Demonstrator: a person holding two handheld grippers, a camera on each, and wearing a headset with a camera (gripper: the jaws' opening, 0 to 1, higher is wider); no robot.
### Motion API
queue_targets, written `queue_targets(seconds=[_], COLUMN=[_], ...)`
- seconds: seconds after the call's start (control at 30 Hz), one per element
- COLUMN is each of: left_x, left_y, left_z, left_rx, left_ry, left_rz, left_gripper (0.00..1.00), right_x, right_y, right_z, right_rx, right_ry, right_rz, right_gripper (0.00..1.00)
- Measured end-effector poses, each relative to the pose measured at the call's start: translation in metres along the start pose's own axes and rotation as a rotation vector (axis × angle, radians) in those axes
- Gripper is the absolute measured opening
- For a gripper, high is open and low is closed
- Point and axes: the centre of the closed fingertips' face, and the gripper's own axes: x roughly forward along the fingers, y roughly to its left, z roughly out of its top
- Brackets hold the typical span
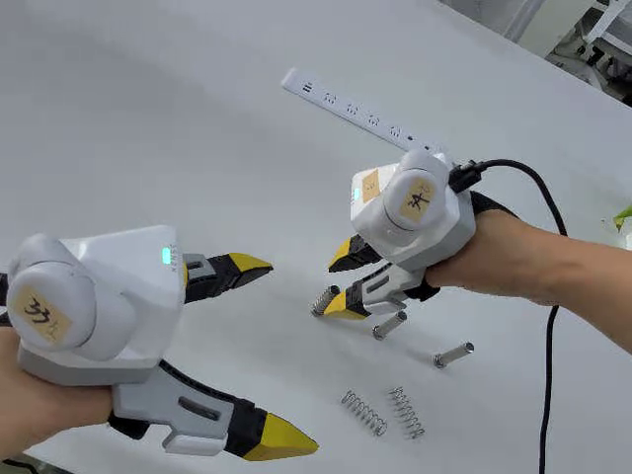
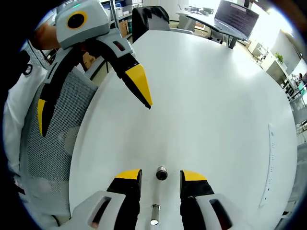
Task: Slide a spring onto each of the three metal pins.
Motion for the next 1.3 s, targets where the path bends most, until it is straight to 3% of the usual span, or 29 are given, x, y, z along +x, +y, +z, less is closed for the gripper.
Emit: queue_targets(seconds=[0.23,0.53,0.93,1.07,1.1,1.3], left_x=[-0.001,-0.004,0.003,0.008,0.009,0.017], left_y=[-0.002,-0.003,-0.01,-0.015,-0.016,-0.025], left_z=[0.0,0.003,0.005,0.005,0.005,0.004], left_rx=[0.015,0.037,0.091,0.113,0.117,0.144], left_ry=[0.023,0.055,0.12,0.147,0.151,0.189], left_rz=[-0.005,-0.007,-0.046,-0.068,-0.073,-0.104], left_gripper=[0.97,0.97,0.96,0.95,0.95,0.94], right_x=[-0.021,-0.056,-0.095,-0.1,-0.101,-0.1], right_y=[0.008,0.027,0.063,0.082,0.081,0.1], right_z=[0.0,-0.015,-0.067,-0.085,-0.096,-0.121], right_rx=[0.024,0.114,0.305,0.363,0.379,0.444], right_ry=[-0.076,-0.223,-0.395,-0.461,-0.47,-0.522], right_rz=[-0.04,-0.113,-0.217,-0.226,-0.225,-0.254], right_gripper=[0.39,0.53,0.69,0.8,0.83,0.87])
